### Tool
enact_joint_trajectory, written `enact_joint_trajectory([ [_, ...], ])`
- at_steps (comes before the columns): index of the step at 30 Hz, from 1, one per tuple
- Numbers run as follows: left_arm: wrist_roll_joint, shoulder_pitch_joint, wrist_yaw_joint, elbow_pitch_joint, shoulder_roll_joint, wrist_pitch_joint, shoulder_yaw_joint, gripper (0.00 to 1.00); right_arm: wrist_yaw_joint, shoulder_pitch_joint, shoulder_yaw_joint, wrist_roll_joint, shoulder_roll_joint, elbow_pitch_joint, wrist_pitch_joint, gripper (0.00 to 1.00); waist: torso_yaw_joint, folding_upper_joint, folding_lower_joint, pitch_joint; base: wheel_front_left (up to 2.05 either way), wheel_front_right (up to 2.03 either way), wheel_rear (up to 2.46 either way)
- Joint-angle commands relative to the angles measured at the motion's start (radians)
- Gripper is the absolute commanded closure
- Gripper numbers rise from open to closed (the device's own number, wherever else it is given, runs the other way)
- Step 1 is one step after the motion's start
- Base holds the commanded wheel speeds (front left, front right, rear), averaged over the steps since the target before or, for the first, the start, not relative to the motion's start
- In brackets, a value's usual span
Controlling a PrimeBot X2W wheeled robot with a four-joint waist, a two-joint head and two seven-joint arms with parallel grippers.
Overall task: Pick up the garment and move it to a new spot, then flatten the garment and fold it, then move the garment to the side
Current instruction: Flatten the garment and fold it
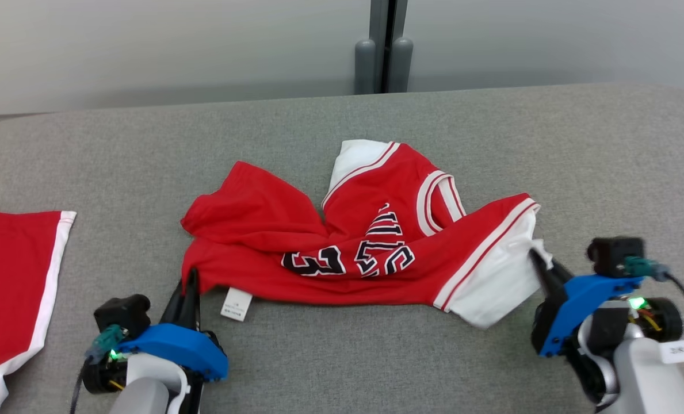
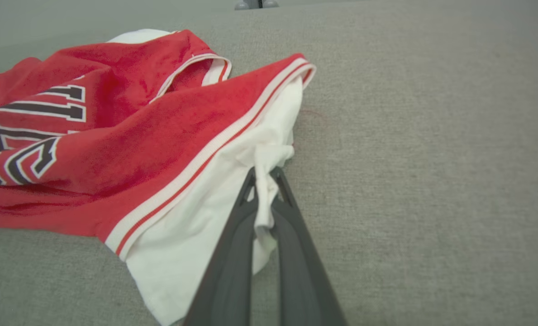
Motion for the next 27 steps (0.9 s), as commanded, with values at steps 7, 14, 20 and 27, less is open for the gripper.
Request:
enact_joint_trajectory([
  [7,-0.111,0.047,-0.008,-0.323,0.042,0.004,-0.006,1.0,0.0,0.077,-0.056,0.072,-0.002,-0.363,0.04,1.0,-0.018,-0.0001,-0.0002,-0.047,0.0,0.0,0.0],
  [14,-0.209,0.031,-0.005,-0.698,0.141,0.168,-0.007,1.0,0.0,0.075,-0.14,0.127,0.001,-0.675,0.093,1.0,-0.028,-0.0001,-0.0002,-0.07,0.0,0.0,0.0],
  [20,-0.305,-0.016,0.026,-0.924,0.163,0.316,0.012,1.0,0.0,0.006,-0.189,0.168,0.003,-0.85,0.121,1.0,-0.028,-0.0001,-0.0002,-0.07,0.0,0.0,0.0],
  [27,-0.417,-0.081,0.087,-1.089,0.18,0.466,0.041,1.0,0.0,-0.194,-0.198,0.242,-0.009,-0.863,0.16,1.0,-0.054,-0.0001,-0.0002,-0.036,0.0,0.0,0.0],
])
